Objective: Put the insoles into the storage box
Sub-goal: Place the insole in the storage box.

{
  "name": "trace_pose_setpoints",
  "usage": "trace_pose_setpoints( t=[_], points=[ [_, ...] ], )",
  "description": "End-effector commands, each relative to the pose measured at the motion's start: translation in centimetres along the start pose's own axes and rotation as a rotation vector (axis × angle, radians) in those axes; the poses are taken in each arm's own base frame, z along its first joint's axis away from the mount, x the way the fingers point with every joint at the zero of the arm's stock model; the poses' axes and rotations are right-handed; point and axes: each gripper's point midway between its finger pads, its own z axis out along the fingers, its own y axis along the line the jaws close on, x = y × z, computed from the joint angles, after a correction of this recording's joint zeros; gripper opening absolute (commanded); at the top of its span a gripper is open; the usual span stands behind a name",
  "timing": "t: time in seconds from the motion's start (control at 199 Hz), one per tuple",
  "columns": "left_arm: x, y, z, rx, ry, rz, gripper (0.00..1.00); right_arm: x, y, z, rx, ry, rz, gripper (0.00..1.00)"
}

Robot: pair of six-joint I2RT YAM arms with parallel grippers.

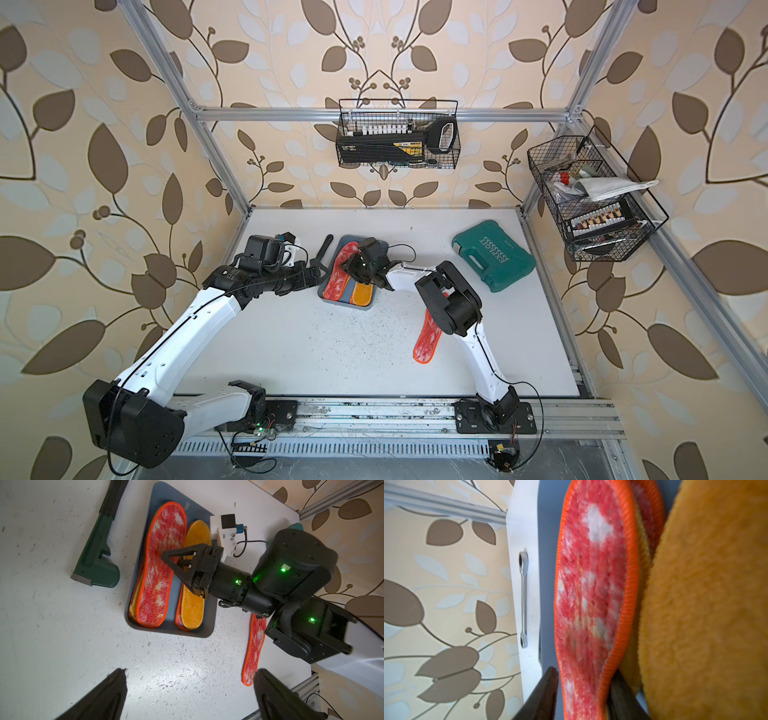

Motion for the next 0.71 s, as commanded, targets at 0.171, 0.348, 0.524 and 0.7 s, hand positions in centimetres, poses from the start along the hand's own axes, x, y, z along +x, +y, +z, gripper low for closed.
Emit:
trace_pose_setpoints(
  t=[0.171,0.348,0.524,0.7],
  points=[
    [-0.4,-0.4,0.5,0.033,0.001,0.003,0.99,-1.1,3.0,-5.4,0.031,-0.078,-0.043,0.61],
    [-0.3,-0.4,0.5,0.037,0.006,0.005,0.99,-1.5,3.5,-9.2,0.045,-0.125,-0.075,0.64],
    [-0.1,-0.4,0.7,0.038,0.013,0.006,0.99,-0.8,2.6,-15.1,0.116,-0.159,-0.2,0.67],
    [0.0,-0.7,0.9,0.056,0.029,0.018,0.99,0.1,-1.9,-23.0,0.305,-0.216,-0.358,0.74]
  ],
)
